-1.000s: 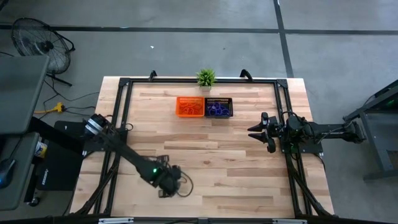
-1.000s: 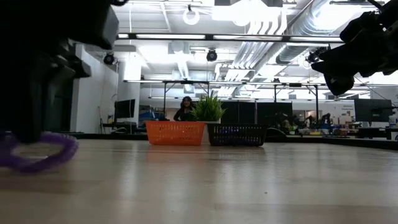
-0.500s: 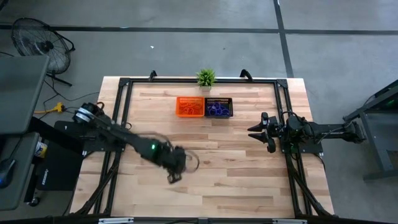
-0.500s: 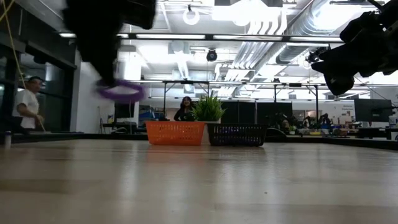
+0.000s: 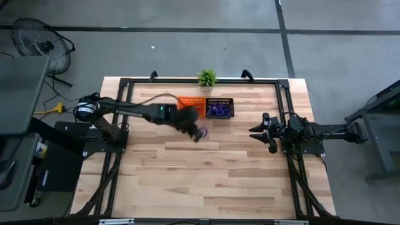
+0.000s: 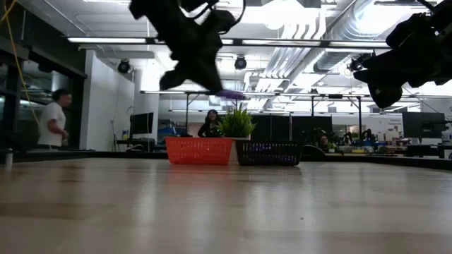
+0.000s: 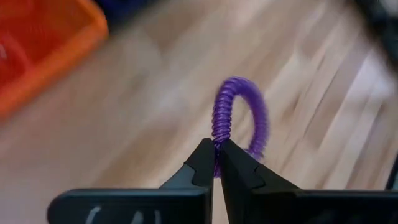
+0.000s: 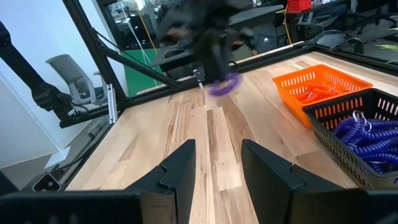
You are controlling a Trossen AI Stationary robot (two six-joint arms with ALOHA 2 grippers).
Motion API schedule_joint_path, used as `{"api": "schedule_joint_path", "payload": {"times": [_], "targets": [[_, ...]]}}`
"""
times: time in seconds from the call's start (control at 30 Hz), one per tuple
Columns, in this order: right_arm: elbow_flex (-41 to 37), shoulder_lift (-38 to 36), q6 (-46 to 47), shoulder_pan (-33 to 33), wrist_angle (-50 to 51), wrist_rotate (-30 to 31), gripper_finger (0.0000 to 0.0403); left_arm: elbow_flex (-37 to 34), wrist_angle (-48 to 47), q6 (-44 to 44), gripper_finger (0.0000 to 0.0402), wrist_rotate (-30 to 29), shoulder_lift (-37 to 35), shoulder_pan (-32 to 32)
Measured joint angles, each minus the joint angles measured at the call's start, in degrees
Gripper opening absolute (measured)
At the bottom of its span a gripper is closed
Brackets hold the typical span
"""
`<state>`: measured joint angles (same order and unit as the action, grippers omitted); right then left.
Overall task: Sort spring keychains into baskets
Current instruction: Put the purple spring keychain into the black basket
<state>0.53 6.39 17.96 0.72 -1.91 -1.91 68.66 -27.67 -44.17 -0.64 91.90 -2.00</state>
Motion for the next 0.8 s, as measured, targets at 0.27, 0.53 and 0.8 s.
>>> {"api": "schedule_joint_path", "payload": {"times": [0.27,0.53,0.8], "targets": [[0.00,0.00,0.00,0.00,0.00,0.00,0.0124,3.96,8.79,-4.12,0.0004,-3.35,4.60,-9.60],[0.00,0.03,0.00,0.00,0.00,0.00,0.0124,23.04,-1.09,-1.21,0.0004,-1.08,17.36,-14.76],[0.00,0.02,0.00,0.01,0.02,0.00,0.0124,35.57,-8.00,0.87,0.0003,1.08,25.85,-15.30]]}}
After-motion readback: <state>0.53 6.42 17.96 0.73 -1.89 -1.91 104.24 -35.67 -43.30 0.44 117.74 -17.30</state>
